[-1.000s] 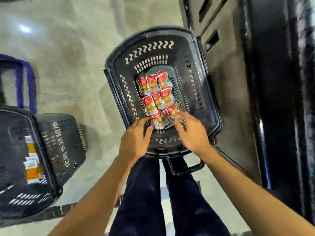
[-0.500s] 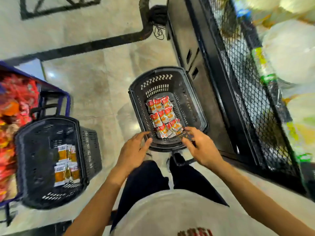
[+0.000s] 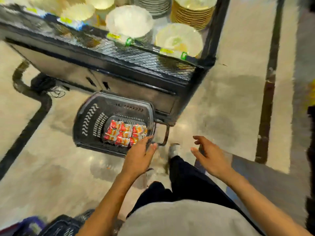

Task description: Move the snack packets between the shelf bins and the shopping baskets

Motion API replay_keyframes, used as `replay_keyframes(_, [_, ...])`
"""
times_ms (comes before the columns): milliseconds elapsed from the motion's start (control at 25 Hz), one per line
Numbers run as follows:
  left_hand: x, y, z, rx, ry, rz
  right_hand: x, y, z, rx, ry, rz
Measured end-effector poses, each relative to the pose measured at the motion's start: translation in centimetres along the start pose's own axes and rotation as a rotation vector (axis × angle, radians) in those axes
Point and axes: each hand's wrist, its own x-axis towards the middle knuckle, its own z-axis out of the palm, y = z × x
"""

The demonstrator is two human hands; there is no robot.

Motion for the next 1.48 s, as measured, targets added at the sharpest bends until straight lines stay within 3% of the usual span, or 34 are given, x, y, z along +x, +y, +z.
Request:
replay_keyframes(360, [4.3,15.6,15.0,0.226,-0.454,0.459,-15.5,12.9,-3.3,0.309,0.448,0.526])
replay_keyframes(640, [3.2,25.1,28.8,0.240,-0.672,0.552,-22.8,22.7,-9.0,0.415,0.688,0.729])
replay_keyframes(1000, [8.3,36.0,42.5,0.316,-0.805,0.601,-22.8,35.8,-19.7,0.535,0.862,0.853])
replay_keyframes(1480, [14.1,62.1,67.2,0.533,-1.193,1.029,-23.6,48.3,-32.2,0.770,1.221,1.188])
